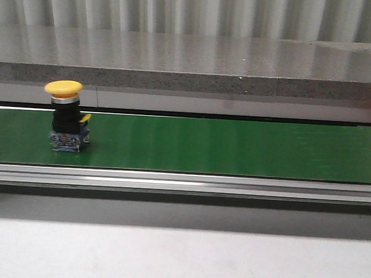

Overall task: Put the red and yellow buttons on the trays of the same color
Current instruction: 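Grasp a red button with the left gripper and set it on the belt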

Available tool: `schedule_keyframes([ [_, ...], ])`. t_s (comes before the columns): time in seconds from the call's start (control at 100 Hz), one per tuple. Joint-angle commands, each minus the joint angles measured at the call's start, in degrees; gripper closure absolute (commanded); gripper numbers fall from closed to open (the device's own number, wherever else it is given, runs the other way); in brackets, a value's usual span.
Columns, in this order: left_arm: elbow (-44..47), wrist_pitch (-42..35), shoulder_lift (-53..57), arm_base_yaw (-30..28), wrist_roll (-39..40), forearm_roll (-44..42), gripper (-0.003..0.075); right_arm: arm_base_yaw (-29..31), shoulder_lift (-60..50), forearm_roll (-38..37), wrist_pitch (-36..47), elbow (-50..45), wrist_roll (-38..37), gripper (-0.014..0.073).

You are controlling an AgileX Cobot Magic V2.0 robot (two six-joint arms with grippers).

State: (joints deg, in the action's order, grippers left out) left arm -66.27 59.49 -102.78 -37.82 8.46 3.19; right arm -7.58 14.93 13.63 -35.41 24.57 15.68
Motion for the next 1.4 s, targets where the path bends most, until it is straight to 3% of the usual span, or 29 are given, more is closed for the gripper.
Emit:
schedule_keyframes([
  [0.0, -1.6, -0.2, 2.2, -0.1, -0.3, 0.3, 0.0413, 0.0, 0.5, 0.2, 3.8, 1.4, 0.6, 0.066],
  [0.14, -1.6, -0.1, 2.2, -0.1, -1.0, 0.2, 0.0523, 0.0, 0.5, 0.2, 3.8, 1.4, 0.6, 0.066],
  [0.25, -1.9, -0.1, 3.4, 0.0, -1.6, 0.7, 0.0552, 0.0, 0.5, 0.2, 3.8, 1.4, 0.6, 0.066],
  [0.52, -7.8, 1.4, 11.6, 4.5, -3.5, 2.1, 0.0552, 0.0, 0.5, 0.2, 3.8, 1.4, 0.6, 0.066],
  [0.78, -11.7, 5.9, 16.1, 15.6, -5.0, 3.1, 0.0553, 0.0, 0.5, 0.2, 3.8, 1.4, 0.6, 0.066],
  [1.06, -11.7, 4.5, 13.6, 25.2, -5.2, 3.5, 0.0552, 0.0, 0.5, 0.2, 3.8, 1.4, 0.6, 0.066],
  [1.31, -11.7, 3.9, 8.6, 26.8, -5.2, 3.6, 0.0545, 0.0, 0.5, 0.2, 3.8, 1.4, 0.6, 0.066],
  [1.39, -11.7, 3.9, 7.6, 26.8, -5.2, 3.8, 0.0491, 0.0, 0.5, 0.2, 3.8, 1.4, 0.6, 0.066],
])
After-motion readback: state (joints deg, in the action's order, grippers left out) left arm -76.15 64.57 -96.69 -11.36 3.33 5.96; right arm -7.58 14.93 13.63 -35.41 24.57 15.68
